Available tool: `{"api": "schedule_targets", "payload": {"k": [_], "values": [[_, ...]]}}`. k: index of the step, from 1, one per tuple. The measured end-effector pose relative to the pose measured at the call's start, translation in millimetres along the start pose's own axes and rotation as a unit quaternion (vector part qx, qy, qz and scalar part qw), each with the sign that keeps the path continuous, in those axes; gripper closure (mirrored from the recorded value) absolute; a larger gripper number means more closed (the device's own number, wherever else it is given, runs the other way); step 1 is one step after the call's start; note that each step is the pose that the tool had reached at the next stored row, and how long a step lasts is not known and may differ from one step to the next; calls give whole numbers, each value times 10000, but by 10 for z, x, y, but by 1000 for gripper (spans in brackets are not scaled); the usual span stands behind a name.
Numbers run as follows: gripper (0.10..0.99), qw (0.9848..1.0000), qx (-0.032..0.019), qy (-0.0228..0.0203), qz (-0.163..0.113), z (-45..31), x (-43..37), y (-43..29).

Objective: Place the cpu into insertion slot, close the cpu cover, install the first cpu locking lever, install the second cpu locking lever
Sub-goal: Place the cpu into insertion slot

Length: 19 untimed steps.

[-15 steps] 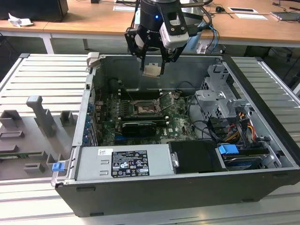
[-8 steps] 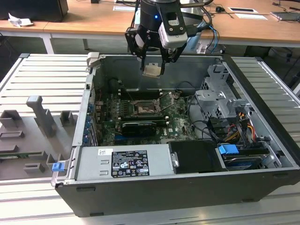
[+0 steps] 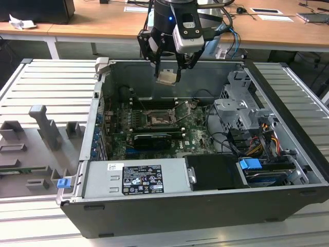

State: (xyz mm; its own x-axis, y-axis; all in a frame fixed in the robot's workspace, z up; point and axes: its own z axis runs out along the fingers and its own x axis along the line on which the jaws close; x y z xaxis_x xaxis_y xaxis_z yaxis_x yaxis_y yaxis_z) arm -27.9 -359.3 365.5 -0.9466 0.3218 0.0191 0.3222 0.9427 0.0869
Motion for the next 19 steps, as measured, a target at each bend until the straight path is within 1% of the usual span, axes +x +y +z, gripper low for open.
{"api": "schedule_targets", "payload": {"k": [11,17,19], "values": [[557,9998,-3,-16,186,0,0,0],[557,9992,-7,-35,402,1,0,0],[557,9990,-8,-38,434,1,0,0]]}}
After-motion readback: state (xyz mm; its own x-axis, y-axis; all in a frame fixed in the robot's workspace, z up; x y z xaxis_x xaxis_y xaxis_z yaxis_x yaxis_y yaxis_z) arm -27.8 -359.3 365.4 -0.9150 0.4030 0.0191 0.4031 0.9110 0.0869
